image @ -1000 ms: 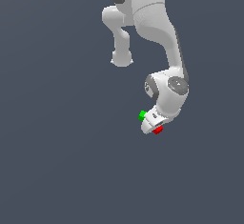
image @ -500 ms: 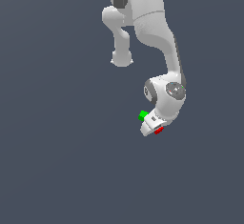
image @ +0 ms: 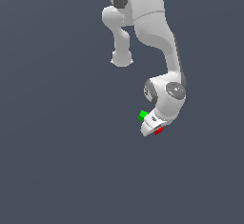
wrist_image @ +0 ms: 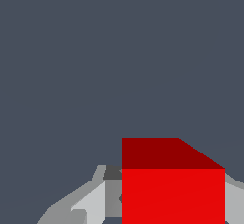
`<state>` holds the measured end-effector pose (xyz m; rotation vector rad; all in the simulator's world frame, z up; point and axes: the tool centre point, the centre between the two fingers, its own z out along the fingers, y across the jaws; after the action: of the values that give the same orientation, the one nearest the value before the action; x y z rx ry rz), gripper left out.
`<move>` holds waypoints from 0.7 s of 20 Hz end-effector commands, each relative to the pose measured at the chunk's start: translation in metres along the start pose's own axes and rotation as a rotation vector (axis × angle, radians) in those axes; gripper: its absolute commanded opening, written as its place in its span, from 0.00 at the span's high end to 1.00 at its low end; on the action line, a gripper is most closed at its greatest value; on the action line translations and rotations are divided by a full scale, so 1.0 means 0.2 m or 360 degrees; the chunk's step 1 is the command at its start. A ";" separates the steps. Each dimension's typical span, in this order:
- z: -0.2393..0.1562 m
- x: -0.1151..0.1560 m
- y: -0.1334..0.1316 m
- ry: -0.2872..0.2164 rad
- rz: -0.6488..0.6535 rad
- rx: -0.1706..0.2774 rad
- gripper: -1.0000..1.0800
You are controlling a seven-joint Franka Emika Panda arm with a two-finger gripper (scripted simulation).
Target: Stack the red cube on top of the green cube.
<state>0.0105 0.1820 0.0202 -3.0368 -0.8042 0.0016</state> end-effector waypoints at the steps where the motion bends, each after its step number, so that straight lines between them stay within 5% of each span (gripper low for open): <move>1: -0.01 0.00 0.00 0.0001 0.0000 0.0000 1.00; 14: -0.36 -0.01 0.00 0.0001 0.0000 0.0000 1.00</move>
<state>0.0095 0.1814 0.0827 -3.0369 -0.8043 0.0007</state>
